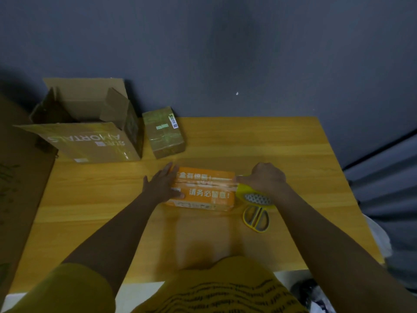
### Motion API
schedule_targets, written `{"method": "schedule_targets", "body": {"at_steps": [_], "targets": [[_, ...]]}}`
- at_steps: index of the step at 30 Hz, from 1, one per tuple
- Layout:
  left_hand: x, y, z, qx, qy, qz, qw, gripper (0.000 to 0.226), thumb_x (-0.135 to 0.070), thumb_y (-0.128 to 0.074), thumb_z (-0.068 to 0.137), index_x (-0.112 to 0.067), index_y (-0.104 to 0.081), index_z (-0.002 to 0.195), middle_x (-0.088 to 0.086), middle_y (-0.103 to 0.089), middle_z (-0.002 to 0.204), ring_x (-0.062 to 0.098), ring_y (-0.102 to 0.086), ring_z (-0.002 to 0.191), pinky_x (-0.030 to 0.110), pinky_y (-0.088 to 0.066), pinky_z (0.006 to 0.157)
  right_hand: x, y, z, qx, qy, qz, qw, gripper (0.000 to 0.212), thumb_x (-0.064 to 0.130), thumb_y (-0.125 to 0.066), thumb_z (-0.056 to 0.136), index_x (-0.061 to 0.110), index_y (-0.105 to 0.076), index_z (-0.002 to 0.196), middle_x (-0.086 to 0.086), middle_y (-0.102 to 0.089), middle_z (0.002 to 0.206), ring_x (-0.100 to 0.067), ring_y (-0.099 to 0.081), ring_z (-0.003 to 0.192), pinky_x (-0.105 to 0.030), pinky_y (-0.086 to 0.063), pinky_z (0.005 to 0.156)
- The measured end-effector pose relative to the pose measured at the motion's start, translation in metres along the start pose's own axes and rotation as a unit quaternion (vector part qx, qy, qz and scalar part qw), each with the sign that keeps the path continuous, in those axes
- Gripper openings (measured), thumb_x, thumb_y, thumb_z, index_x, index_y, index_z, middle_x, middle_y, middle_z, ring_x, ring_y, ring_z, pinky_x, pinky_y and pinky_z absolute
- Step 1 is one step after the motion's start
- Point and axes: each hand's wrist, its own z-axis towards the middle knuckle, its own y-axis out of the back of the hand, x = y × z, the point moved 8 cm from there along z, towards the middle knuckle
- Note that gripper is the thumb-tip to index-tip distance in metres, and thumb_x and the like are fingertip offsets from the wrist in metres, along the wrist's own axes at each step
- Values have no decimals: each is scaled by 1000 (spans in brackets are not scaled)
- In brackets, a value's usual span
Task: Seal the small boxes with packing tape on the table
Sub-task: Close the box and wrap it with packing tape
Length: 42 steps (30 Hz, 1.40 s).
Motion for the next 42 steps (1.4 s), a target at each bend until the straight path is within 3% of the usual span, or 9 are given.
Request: {"method": "schedule_targets", "body": {"at_steps": [6, 10, 15, 20, 26, 31, 35, 39, 42], "targets": [[0, 0, 0, 4, -3, -7, 1000, 108, -54, -69, 78, -32, 5, 153, -11, 16, 160, 21, -3, 148, 62, -4, 113, -4, -15, 6, 8, -4, -3, 1000, 72, 84, -57, 67, 13, -65, 75, -2, -58, 78, -25, -65, 88, -30, -48, 72], [1, -1, 1, 7, -4, -12, 1000, 109, -54, -70, 77, -32, 6, 153, -11, 16, 159, 22, -5, 148, 61, -5, 113, -3, -22, 10, 7, 7, -13, 1000, 75, 85, -54, 68, 12, -65, 82, -6, -67, 93, -27, -65, 94, -36, -51, 83], [1, -2, 2, 8, -2, -15, 1000, 109, -54, -70, 77, -32, 6, 152, -11, 17, 159, 22, -5, 148, 61, -5, 114, -2, -29, 11, 26, 11, -18, 999, 69, 82, -55, 70, 14, -60, 79, -6, -62, 86, -26, -66, 90, -29, -46, 68], [-1, -2, 0, 7, -5, -19, 1000, 109, -52, -70, 78, -30, 6, 153, -10, 17, 159, 23, -4, 148, 60, -5, 114, -3, -39, 13, 33, 8, -21, 999, 68, 82, -51, 73, 14, -51, 69, -1, -57, 80, -25, -65, 88, -31, -44, 70], [-5, -10, -4, 29, -1, 51, 998, 101, -61, -51, 88, -22, 18, 151, 0, 30, 156, 21, 22, 145, 50, 10, 116, -5, -44, 21, 35, 17, -23, 999, 68, 81, -51, 75, 13, -58, 80, -6, -65, 96, -26, -64, 93, -33, -43, 74], [-18, -22, -12, -68, 23, 37, 997, 81, -58, -17, 97, -8, 22, 148, 11, 34, 152, 22, 33, 140, 42, 20, 115, -3, -44, 24, 43, 7, -42, 998, 74, 80, -50, 76, 11, -66, 96, -5, -66, 102, -26, -63, 100, -39, -42, 89], [-19, -26, -12, -113, -14, 39, 993, 93, -63, 8, 76, -5, 19, 148, 17, 30, 153, 25, 35, 137, 35, 25, 111, -4, -47, 27, 51, 11, -50, 997, 75, 81, -47, 77, 11, -66, 95, -6, -66, 99, -26, -63, 100, -43, -41, 96], [-17, -30, -19, -129, -54, 40, 989, 85, -60, 6, 81, -7, 17, 148, 14, 30, 152, 26, 33, 139, 30, 31, 107, -6, -48, 29, 48, 14, -41, 998, 76, 82, -49, 75, 10, -66, 93, -5, -67, 97, -26, -64, 95, -38, -44, 84], [-15, -29, -20, -142, -28, -52, 988, 74, -59, -10, 97, -13, 8, 151, 1, 26, 152, 22, 22, 145, 30, 18, 114, -4, -47, 29, 44, 17, -40, 998, 77, 81, -50, 75, 9, -66, 100, -7, -66, 104, -28, -63, 101, -39, -44, 88]]}}
